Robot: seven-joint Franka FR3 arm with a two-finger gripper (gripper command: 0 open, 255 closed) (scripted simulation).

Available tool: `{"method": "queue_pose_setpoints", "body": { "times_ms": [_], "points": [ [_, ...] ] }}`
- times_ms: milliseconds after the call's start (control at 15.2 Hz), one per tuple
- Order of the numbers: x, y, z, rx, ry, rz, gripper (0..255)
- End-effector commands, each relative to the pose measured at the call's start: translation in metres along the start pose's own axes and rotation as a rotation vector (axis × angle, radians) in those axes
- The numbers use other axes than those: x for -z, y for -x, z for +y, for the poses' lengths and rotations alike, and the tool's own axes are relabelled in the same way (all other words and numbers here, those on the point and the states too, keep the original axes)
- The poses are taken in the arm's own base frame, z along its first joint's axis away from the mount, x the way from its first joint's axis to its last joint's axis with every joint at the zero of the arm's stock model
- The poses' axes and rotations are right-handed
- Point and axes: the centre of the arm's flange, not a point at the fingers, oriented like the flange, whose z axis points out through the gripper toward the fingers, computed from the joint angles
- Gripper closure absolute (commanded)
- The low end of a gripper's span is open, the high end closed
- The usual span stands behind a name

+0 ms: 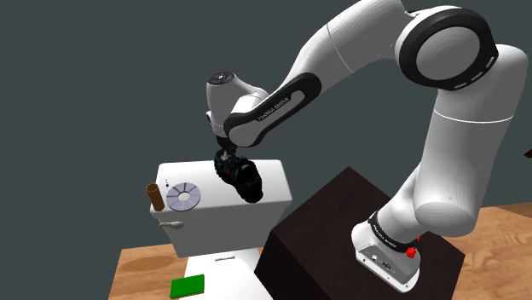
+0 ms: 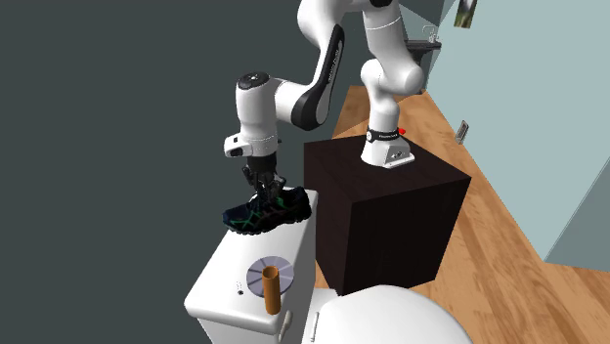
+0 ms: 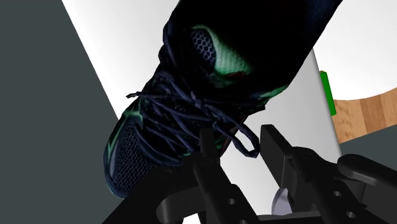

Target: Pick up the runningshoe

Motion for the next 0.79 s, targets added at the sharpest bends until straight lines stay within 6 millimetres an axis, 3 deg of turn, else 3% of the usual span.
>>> {"method": "queue_pose_setpoints", "body": {
  "times_ms": [0,726],
  "points": [
    [0.0,0.0,0.0,-0.001,0.0,-0.001,255],
    [0.051,0.005,0.004,-0.001,0.0,-0.001,255]
  ]
}}
